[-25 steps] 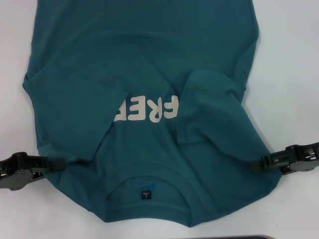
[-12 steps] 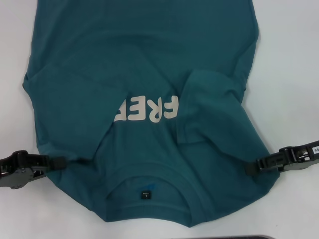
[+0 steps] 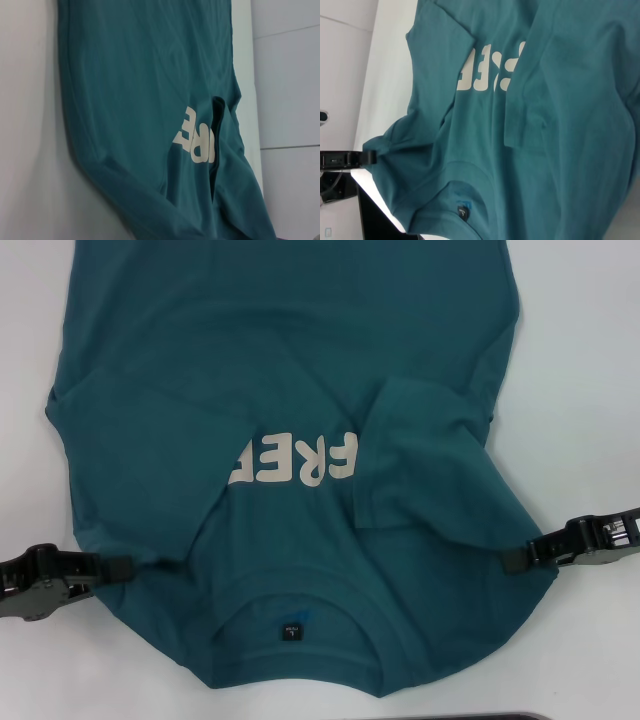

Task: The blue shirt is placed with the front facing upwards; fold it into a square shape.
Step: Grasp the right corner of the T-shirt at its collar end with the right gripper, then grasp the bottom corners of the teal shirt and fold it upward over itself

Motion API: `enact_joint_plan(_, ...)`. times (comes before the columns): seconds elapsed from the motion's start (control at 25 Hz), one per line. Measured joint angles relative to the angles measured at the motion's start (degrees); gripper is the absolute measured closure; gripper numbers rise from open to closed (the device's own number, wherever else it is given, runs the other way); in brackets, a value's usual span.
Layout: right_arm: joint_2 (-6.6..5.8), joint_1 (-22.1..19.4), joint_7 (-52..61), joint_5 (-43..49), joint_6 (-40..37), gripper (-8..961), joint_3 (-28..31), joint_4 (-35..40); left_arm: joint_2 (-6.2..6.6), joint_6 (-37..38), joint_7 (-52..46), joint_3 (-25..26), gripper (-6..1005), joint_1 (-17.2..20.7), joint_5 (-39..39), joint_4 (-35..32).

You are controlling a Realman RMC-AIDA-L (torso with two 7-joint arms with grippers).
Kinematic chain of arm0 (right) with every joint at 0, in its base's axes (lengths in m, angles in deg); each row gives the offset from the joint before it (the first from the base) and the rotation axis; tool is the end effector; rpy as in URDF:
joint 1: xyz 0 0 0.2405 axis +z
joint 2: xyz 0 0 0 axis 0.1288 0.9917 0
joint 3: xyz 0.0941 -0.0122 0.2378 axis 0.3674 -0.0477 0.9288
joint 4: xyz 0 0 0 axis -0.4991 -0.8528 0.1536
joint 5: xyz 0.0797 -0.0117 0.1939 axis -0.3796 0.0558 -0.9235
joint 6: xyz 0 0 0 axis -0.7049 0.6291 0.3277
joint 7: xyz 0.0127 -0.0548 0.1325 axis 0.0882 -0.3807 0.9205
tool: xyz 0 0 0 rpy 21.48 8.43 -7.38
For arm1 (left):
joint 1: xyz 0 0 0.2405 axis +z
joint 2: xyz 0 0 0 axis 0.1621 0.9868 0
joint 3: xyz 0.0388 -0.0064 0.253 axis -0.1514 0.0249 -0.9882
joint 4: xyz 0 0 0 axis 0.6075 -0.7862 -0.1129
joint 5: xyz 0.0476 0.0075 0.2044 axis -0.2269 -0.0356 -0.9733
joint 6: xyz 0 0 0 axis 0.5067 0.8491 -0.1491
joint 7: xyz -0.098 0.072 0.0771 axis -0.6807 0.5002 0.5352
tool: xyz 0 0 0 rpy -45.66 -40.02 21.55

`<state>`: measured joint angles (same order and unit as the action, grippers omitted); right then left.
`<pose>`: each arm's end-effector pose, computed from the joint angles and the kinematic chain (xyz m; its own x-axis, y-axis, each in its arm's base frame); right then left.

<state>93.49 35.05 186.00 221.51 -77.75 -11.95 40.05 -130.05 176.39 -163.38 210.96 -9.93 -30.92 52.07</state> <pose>0.3153 0.2685 0.0164 0.1756 -0.9836 -0.0416 -0.9703 -0.1801 0.1615 -0.3375 0.2185 0.0264 -0.1208 0.9600 0.2526 0.9460 0.0342 0.3223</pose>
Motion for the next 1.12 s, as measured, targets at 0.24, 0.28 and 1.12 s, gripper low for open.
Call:
enact_joint_plan(0.24,-0.25,0.1,-0.1,0.0,-0.1,733,-0.4,0.1,-0.08,0.0,0.1,-0.3,964,-0.2,0.0,0.0)
enact_joint_plan(0.28,-0.40,0.0,-0.3,0.0,-0.1,765,-0.4,0.1,-0.08,0.2,0.2,-0.3,964,-0.2,0.0,0.0)
enact_joint_plan(1.12,-2.45,-2.2,-0.9,4.5,-5.3,914,0.1,4.1,2.32,4.9,2.3,-8.6,963,5.4,-0.8,2.5)
